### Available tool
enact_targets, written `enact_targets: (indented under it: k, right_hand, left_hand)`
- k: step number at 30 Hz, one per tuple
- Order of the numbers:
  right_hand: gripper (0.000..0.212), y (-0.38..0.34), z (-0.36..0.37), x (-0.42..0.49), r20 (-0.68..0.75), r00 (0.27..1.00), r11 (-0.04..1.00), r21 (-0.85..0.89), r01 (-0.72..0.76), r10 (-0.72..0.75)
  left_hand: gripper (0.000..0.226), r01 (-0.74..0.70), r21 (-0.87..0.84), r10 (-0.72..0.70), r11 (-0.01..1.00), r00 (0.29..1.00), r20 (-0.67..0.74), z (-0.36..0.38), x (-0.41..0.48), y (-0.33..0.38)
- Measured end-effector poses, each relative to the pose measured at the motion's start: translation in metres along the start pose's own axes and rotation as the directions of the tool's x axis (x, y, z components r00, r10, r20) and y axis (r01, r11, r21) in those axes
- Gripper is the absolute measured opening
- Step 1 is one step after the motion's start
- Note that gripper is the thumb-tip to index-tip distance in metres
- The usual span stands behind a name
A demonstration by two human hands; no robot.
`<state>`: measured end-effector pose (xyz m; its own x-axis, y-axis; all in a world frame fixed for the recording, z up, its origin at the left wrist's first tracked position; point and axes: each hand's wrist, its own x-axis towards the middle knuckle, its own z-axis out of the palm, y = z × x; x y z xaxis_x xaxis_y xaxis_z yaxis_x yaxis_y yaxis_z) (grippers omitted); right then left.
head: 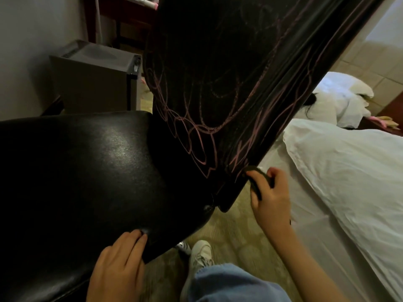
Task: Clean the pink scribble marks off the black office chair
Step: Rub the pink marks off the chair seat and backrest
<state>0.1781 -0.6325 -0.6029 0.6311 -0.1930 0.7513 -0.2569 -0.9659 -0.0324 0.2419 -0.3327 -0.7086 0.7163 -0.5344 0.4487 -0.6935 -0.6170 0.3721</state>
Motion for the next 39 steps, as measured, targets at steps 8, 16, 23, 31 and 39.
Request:
enact_targets:
  k: [8,16,23,31,39]
  right_hand:
    - [0.031,-0.009,-0.005,-0.018,0.112,0.992,0.986,0.15,-0.071,0.055]
    - [0.024,-0.024,-0.064,0.089,-0.232,0.971,0.989,0.144,-0.014,0.048]
    - [0.033,-0.018,-0.035,0.075,-0.144,0.989,1.0,0.025,-0.009,0.012]
    - [0.035,-0.021,-0.002,0.025,-0.038,0.999,0.999,-0.042,0.004,-0.006]
    - [0.038,-0.017,0.024,-0.008,0.089,0.996,0.997,-0.071,0.012,-0.006]
  left_hand:
    - [0.06,-0.05,0.054,0.046,0.997,0.997,0.063,0.007,0.001,-0.01]
    - [0.068,-0.068,0.039,0.07,0.997,0.997,-0.034,0.007,-0.001,-0.011]
    - [0.047,-0.085,0.049,0.088,0.995,0.994,-0.066,0.007,0.0,-0.01]
    - [0.049,-0.102,0.059,0.104,0.993,0.994,-0.032,0.004,0.004,-0.007]
    - [0.051,-0.065,0.076,0.06,0.995,0.996,0.071,0.002,0.001,-0.008]
